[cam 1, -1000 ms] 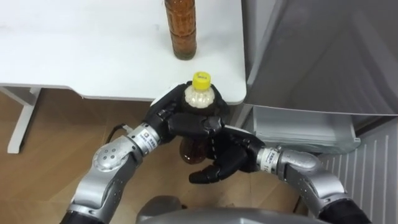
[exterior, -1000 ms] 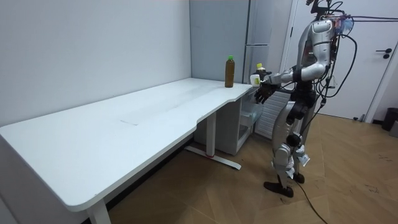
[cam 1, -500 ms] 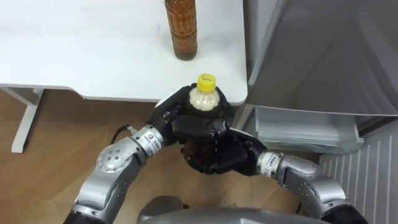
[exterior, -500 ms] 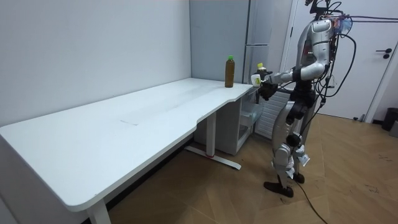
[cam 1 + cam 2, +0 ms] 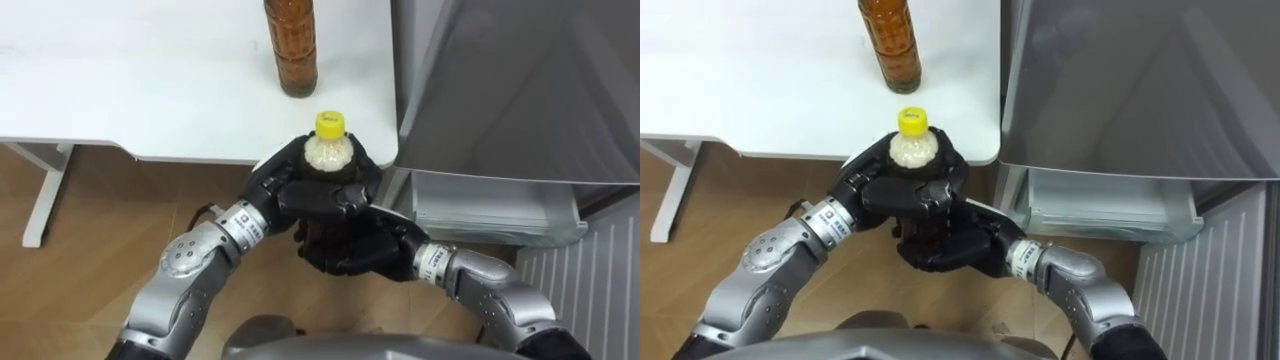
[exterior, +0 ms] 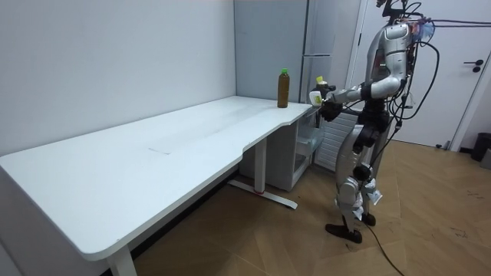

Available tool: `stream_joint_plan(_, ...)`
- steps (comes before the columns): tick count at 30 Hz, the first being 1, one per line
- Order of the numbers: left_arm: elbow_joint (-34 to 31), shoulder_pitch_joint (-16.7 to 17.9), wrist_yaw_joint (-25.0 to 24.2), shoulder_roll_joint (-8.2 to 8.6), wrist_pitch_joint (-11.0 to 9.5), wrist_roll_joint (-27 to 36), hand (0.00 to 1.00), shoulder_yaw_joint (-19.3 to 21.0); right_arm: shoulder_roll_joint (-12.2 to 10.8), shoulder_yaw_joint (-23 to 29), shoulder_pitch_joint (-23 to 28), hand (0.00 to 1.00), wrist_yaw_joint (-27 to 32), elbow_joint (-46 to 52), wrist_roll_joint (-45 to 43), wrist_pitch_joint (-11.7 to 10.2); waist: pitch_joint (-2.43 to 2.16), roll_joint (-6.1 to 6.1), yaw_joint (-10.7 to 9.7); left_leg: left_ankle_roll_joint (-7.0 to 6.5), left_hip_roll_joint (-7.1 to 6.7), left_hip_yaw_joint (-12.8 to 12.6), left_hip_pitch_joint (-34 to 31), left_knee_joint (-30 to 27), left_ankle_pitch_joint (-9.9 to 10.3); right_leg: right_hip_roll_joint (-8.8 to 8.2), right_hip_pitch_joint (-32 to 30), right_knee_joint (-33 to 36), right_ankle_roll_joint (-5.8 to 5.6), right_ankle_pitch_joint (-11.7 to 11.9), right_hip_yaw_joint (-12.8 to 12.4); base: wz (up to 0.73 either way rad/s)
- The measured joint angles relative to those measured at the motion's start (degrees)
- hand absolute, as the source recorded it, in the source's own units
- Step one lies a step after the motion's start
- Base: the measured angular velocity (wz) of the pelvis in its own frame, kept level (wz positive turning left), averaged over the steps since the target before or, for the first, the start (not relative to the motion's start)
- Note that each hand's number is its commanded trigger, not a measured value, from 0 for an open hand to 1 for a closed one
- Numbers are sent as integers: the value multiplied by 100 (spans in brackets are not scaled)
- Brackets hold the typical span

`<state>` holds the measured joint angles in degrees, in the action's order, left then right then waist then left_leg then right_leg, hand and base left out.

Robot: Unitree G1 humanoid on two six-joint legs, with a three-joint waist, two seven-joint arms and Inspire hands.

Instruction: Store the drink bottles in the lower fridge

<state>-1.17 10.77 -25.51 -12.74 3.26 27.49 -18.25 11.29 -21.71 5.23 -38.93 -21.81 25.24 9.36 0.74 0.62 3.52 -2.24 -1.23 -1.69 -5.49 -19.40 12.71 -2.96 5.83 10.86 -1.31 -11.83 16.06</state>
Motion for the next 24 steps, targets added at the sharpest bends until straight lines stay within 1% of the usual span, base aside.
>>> stream_joint_plan(2, 0, 0, 3, -1, 15, 2, 55, -12, -1, -33, -1, 100, 0, 0, 2, 0, 0, 0, -1, -1, -4, 3, 5, 11, -1, -4, -2, -1, 0, 0, -1, 0)
stream_joint_plan(4, 0, 0, 3, -3, 15, 1, 55, -22, 0, -80, -2, 100, -6, 0, 38, 0, 1, 2, -10, -1, -5, 6, 6, 15, -1, -4, -2, -1, 0, 0, -3, 0)
stream_joint_plan(5, 0, 0, 3, -2, 15, 6, 52, -22, 0, -111, -2, 100, -13, 0, 81, 0, 1, 3, -10, -1, -6, 7, 5, 18, -1, -4, -3, -2, 0, 0, -4, 0)
stream_joint_plan(6, 0, 0, 0, 1, 14, 26, 33, -22, 0, -141, -1, 100, -13, 0, 139, 0, 1, 4, -16, -1, -6, 6, 8, 24, -1, -5, -2, -2, 0, 0, -4, 0)
stream_joint_plan(7, 0, 0, 0, 0, 14, 44, 0, -23, 0, -152, -1, 100, -14, 0, 155, 0, 1, 5, -16, -1, -6, 6, 9, 26, -1, -5, -2, -2, 0, 0, -5, 0)
stream_joint_plan(10, 0, -4, 20, 15, 13, 48, 0, -25, 0, -199, -1, 100, -40, 0, 180, 1, 1, 5, -13, -1, -7, 7, 5, 22, -1, -4, -3, -2, 0, 0, -7, 0)
stream_joint_plan(12, 0, -22, 24, 67, 12, 49, 0, -24, -19, -302, -1, 100, -134, 0, 217, 1, 1, 3, -11, -1, -9, 14, 11, 22, -1, -5, -2, -4, 0, 0, -15, 0)
stream_joint_plan(16, -1, -47, 23, 75, 4, 61, 0, -49, -19, -452, 1, 100, -185, 0, 504, 4, 9, -10, -9, -1, -10, 36, 10, 19, -1, -5, -3, -5, 0, 0, -14, 0)
stream_joint_plan(20, -1, -93, 24, 76, 3, 62, 0, -81, -13, -568, 1, 100, -264, 0, 768, 4, 35, -58, -11, -2, -10, 37, 8, 12, -2, -6, 0, -5, 0, 0, -16, 0)
stream_joint_plan(24, -1, -112, 27, 76, 3, 61, 0, -87, -11, -621, 2, 100, -358, -1, 896, 4, 34, -77, -18, -2, -9, 11, 6, 12, -1, -4, 0, -4, 0, 0, -13, 0)
